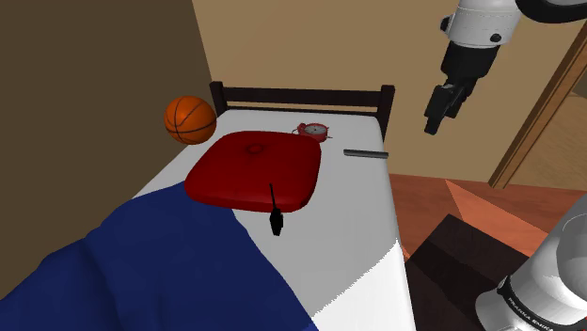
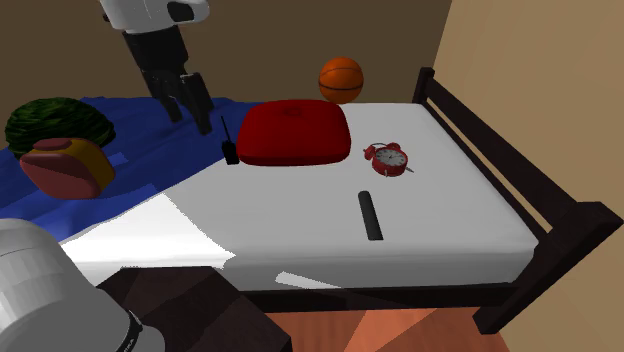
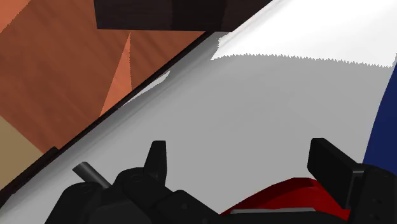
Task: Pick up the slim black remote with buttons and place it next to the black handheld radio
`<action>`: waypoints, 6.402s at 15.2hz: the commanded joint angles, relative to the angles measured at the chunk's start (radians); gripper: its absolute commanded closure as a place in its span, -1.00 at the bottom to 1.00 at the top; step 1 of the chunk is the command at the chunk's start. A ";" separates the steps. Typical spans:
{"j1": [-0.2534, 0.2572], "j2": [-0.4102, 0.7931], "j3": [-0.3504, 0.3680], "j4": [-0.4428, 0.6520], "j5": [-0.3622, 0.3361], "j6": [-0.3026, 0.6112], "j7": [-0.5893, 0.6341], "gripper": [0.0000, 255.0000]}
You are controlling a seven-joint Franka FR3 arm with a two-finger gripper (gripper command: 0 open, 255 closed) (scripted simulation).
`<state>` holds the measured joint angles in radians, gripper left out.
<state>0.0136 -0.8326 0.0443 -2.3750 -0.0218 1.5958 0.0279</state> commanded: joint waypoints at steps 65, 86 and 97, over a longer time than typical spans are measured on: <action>-0.125 1.444 -0.294 0.646 0.168 0.795 -1.044 1.00; -0.105 1.295 -0.324 0.701 0.124 0.595 -1.023 1.00; -0.101 1.241 -0.334 0.773 0.105 0.470 -1.015 1.00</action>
<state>-0.0881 0.4137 -0.2887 -1.6110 0.0856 2.0796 -0.9889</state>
